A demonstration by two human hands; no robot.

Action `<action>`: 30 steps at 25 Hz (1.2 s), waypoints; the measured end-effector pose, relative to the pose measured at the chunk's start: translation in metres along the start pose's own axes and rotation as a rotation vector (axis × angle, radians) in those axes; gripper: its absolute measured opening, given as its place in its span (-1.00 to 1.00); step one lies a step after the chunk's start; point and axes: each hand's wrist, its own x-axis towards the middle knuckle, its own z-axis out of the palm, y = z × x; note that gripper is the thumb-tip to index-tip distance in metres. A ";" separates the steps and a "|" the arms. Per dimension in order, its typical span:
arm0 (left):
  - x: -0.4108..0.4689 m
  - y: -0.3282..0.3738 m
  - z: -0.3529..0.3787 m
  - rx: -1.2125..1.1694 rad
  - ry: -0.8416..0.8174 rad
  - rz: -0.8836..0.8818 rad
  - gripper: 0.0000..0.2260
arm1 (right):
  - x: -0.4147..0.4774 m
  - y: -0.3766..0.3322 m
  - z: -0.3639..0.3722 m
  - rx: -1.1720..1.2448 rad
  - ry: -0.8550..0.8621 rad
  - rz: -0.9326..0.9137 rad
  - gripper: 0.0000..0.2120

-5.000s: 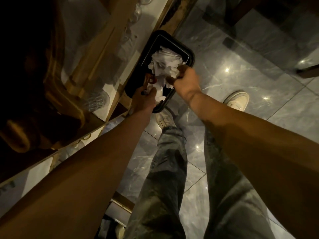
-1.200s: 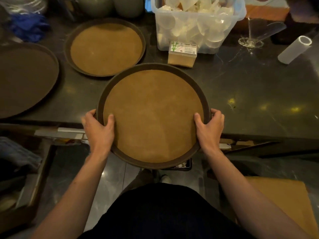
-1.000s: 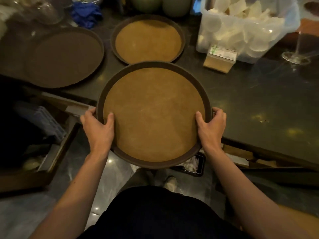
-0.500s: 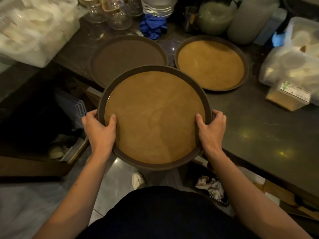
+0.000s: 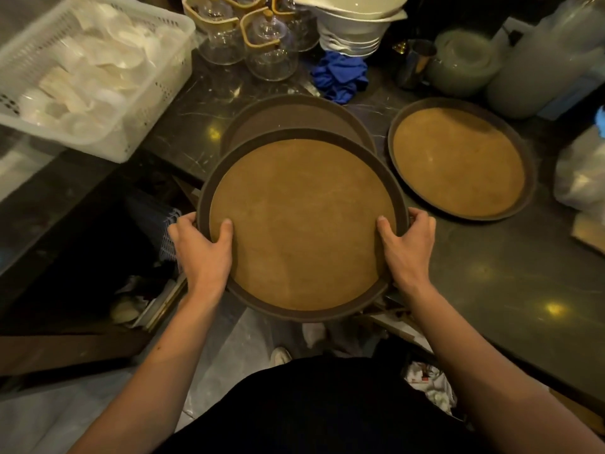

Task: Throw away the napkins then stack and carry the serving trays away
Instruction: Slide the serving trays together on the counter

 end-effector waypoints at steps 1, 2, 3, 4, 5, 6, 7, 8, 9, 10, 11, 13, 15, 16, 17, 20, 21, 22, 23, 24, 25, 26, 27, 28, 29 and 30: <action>0.007 0.001 0.005 -0.002 -0.005 0.004 -0.55 | 0.008 -0.001 0.004 -0.009 0.000 -0.006 -0.50; 0.016 0.004 0.012 0.000 -0.008 0.013 -0.56 | 0.018 -0.002 0.009 -0.017 0.000 -0.011 -0.51; 0.024 0.006 0.019 0.005 -0.011 0.021 -0.59 | 0.028 -0.002 0.015 -0.024 -0.001 -0.013 -0.51; 0.032 0.009 0.028 0.013 -0.013 0.027 -0.61 | 0.039 -0.001 0.021 -0.027 -0.004 -0.012 -0.51; 0.039 0.011 0.036 0.025 -0.015 0.025 -0.63 | 0.049 -0.001 0.027 -0.022 -0.010 -0.012 -0.50; 0.047 0.013 0.044 0.039 -0.021 0.016 -0.63 | 0.059 -0.001 0.033 -0.012 -0.019 -0.015 -0.50; 0.055 0.016 0.051 0.051 -0.029 0.005 -0.62 | 0.069 -0.001 0.040 -0.005 -0.031 -0.020 -0.51; 0.063 0.020 0.058 0.064 -0.036 -0.008 -0.60 | 0.080 -0.002 0.046 -0.007 -0.045 -0.019 -0.51; 0.070 0.022 0.063 0.075 -0.039 -0.022 -0.58 | 0.088 -0.002 0.051 -0.013 -0.059 -0.012 -0.51; 0.077 0.024 0.068 0.090 -0.037 -0.029 -0.57 | 0.096 -0.003 0.058 -0.016 -0.070 -0.001 -0.51; 0.084 0.024 0.073 0.107 -0.032 -0.038 -0.56 | 0.104 -0.004 0.064 -0.011 -0.083 0.010 -0.51; 0.097 0.026 0.084 0.130 -0.015 -0.041 -0.56 | 0.120 -0.007 0.076 -0.007 -0.111 0.006 -0.50; 0.109 0.026 0.093 0.152 0.001 -0.072 -0.56 | 0.135 -0.011 0.086 -0.026 -0.139 0.002 -0.49; 0.114 0.024 0.097 0.166 0.006 -0.094 -0.57 | 0.141 -0.012 0.091 -0.033 -0.151 0.008 -0.49; 0.116 0.022 0.099 0.178 0.008 -0.108 -0.57 | 0.144 -0.013 0.094 -0.039 -0.162 0.011 -0.49; 0.124 0.017 0.105 0.177 0.008 -0.081 -0.59 | 0.151 -0.011 0.102 -0.084 -0.141 -0.025 -0.52; 0.127 0.017 0.108 0.172 0.006 -0.075 -0.60 | 0.153 -0.011 0.103 -0.099 -0.124 -0.036 -0.53; 0.131 0.017 0.110 0.172 -0.001 -0.081 -0.59 | 0.155 -0.011 0.106 -0.107 -0.111 -0.035 -0.53; 0.133 0.016 0.111 0.174 -0.007 -0.095 -0.59 | 0.156 -0.011 0.107 -0.114 -0.103 -0.031 -0.53; 0.136 0.016 0.112 0.177 -0.007 -0.098 -0.59 | 0.157 -0.011 0.109 -0.123 -0.096 -0.035 -0.53; 0.136 0.016 0.113 0.182 -0.003 -0.087 -0.58 | 0.156 -0.011 0.109 -0.136 -0.091 -0.045 -0.54; 0.136 0.015 0.114 0.189 -0.002 -0.069 -0.58 | 0.156 -0.011 0.110 -0.149 -0.087 -0.054 -0.55; 0.137 0.014 0.115 0.196 -0.004 -0.054 -0.58 | 0.157 -0.011 0.110 -0.161 -0.081 -0.058 -0.55; 0.138 0.012 0.117 0.204 -0.010 -0.054 -0.59 | 0.157 -0.010 0.111 -0.175 -0.077 -0.058 -0.55; 0.139 0.011 0.119 0.209 -0.019 -0.062 -0.59 | 0.158 -0.009 0.111 -0.194 -0.076 -0.056 -0.55; 0.140 0.010 0.120 0.210 -0.026 -0.070 -0.59 | 0.158 -0.008 0.111 -0.213 -0.077 -0.056 -0.55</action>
